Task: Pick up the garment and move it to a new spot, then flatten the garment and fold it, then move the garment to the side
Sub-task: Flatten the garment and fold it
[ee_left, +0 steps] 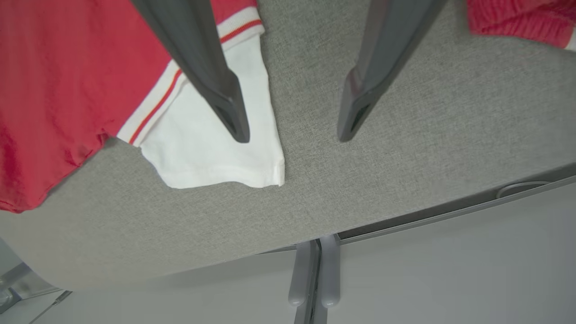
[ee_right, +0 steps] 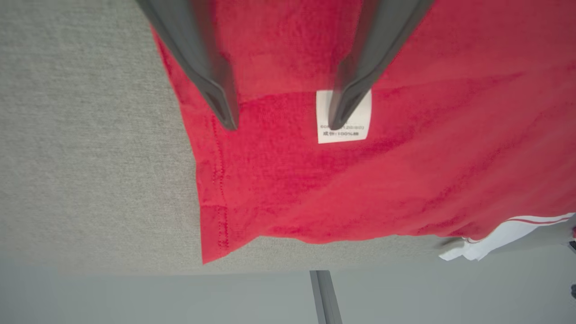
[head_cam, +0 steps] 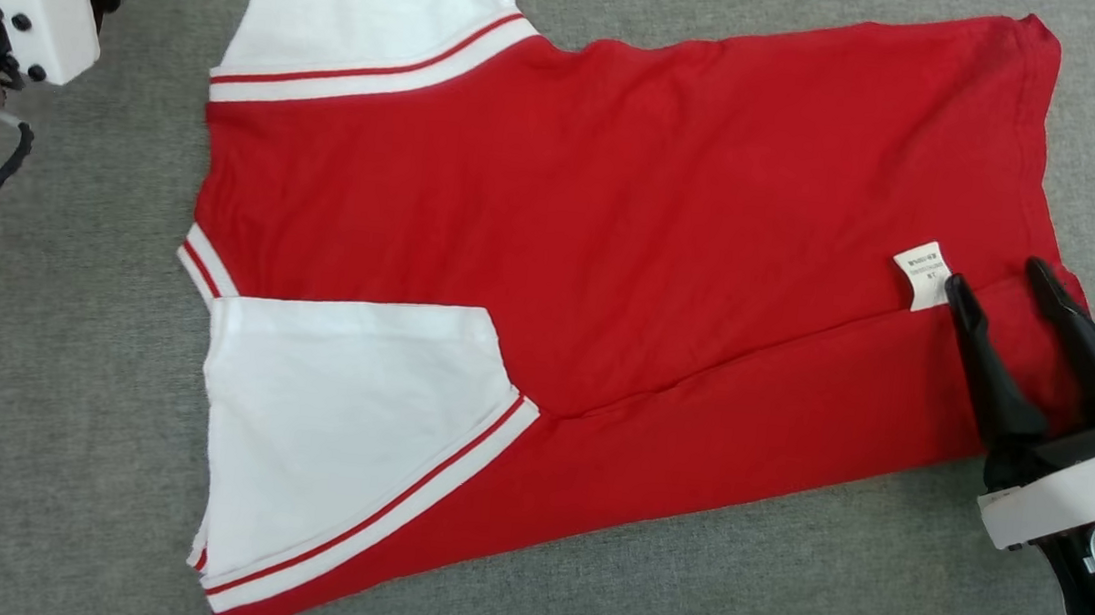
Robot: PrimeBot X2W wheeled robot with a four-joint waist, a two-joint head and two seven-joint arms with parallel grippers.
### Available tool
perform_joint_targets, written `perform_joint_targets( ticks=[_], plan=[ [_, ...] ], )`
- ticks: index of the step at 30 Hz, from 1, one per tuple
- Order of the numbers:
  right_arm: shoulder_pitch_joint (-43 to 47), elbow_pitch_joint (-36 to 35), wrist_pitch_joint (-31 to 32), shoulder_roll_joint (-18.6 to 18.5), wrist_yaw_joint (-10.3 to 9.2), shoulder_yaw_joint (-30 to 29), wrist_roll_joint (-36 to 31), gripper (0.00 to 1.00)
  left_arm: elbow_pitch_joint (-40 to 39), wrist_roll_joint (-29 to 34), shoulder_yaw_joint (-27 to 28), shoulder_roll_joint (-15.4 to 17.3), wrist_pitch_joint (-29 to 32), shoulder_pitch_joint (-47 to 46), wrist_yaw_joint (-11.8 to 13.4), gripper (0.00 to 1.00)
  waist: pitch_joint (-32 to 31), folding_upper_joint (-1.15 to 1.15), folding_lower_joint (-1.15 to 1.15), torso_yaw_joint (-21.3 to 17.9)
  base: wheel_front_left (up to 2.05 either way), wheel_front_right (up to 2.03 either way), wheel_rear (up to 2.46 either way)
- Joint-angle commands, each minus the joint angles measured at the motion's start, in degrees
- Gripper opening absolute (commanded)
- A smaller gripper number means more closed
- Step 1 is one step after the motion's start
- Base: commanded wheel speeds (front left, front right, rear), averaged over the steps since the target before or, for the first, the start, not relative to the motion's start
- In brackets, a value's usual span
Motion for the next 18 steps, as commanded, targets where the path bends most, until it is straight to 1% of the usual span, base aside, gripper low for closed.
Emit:
perform_joint_targets(
  ticks=[1,8,18],
  plan=[
    [-1.11,0.52,-0.74,0.24,-0.10,0.22,0.45,1.00,0.86,0.68,-0.12,-0.14,0.08,-1.58,-0.31,1.00,2.11,0.00,0.00,-2.11,0.00,0.00,0.00],
    [-3.21,2.50,-3.26,0.92,-0.10,2.58,1.78,1.00,5.78,3.42,-2.41,-1.39,1.16,-6.56,-1.76,1.00,4.74,0.00,0.00,-4.49,0.00,0.00,0.00],
    [-5.25,5.38,-5.35,1.20,-0.12,5.20,2.78,1.00,10.52,7.54,-5.20,-1.75,-0.80,-10.63,-3.76,1.00,6.66,0.00,0.00,-6.56,0.00,0.00,0.00]
  ],
)
